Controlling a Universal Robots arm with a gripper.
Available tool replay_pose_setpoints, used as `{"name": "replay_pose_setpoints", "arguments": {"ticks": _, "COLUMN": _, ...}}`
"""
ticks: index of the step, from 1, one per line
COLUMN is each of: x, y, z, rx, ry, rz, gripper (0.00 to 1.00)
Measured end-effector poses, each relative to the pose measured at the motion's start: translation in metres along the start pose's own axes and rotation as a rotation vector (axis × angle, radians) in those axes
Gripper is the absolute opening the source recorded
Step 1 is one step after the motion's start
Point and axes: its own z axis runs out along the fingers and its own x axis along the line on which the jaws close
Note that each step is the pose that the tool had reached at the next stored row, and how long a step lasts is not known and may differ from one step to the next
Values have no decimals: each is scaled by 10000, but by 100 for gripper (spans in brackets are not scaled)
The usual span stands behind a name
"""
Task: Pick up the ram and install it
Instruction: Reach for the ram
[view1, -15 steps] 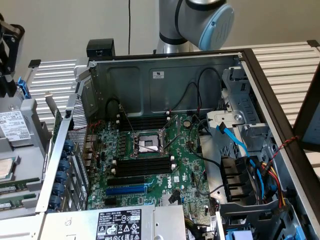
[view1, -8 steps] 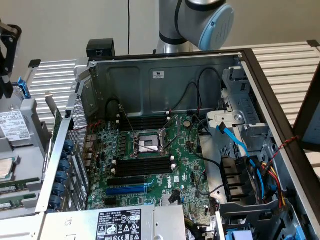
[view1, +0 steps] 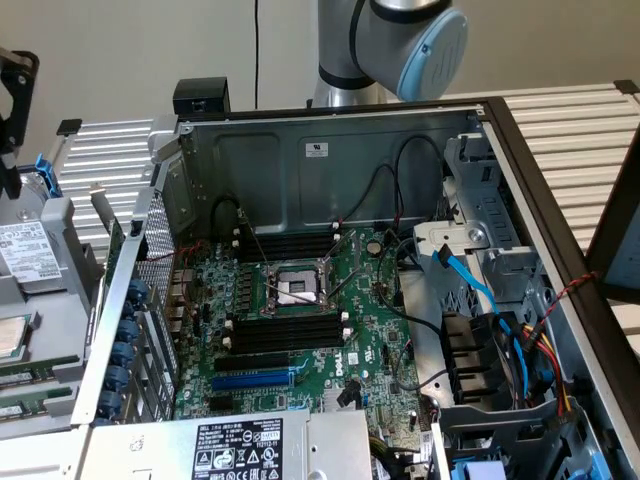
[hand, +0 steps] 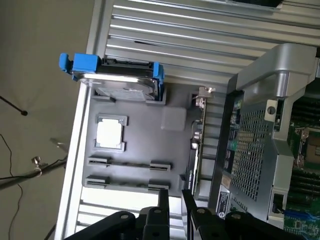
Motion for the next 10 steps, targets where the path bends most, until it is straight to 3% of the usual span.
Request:
{"name": "replay_pose_setpoints", "arguments": {"ticks": 6, "x": 98, "y": 13, "z": 46, "rx": -216, "ry": -4, "rz": -490, "gripper": 25}}
{"name": "replay_pose_setpoints", "arguments": {"ticks": 10, "x": 204, "y": 29, "z": 57, "rx": -243, "ry": 5, "rz": -671, "gripper": 25}}
